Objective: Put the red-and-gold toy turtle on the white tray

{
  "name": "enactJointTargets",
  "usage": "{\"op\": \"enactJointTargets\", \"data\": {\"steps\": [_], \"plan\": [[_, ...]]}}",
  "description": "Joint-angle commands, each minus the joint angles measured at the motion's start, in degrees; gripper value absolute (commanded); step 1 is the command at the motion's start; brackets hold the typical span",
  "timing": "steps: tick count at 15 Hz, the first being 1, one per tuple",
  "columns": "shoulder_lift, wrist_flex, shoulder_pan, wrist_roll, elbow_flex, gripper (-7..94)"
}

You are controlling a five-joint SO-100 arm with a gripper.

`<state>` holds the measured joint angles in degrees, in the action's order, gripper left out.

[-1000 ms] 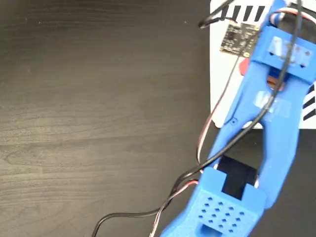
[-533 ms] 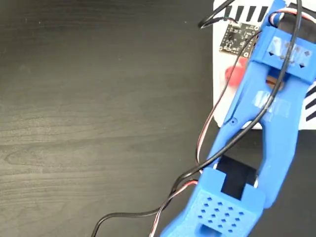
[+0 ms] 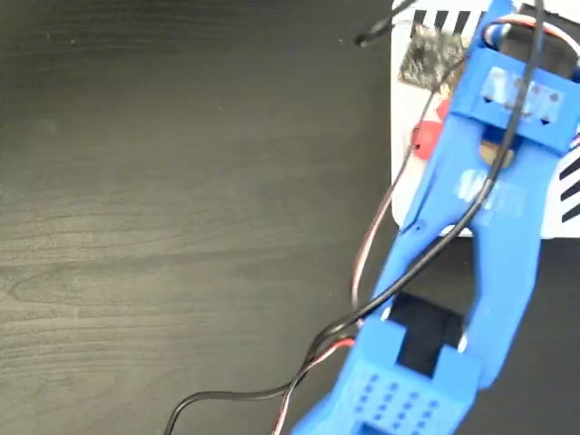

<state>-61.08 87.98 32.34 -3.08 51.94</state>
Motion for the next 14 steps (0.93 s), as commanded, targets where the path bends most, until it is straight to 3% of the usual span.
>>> {"op": "enactJointTargets", "data": {"steps": [1, 6, 10, 14], "plan": [[-10.99, -3.69, -0.97, 0.79, -0.7, 0], [-39.46, -27.6, -10.11, 2.81, 21.88, 0], [-66.36, -30.15, -24.52, 3.43, 45.53, 0], [-97.21, -33.66, -32.17, 0.88, 84.81, 0]]}}
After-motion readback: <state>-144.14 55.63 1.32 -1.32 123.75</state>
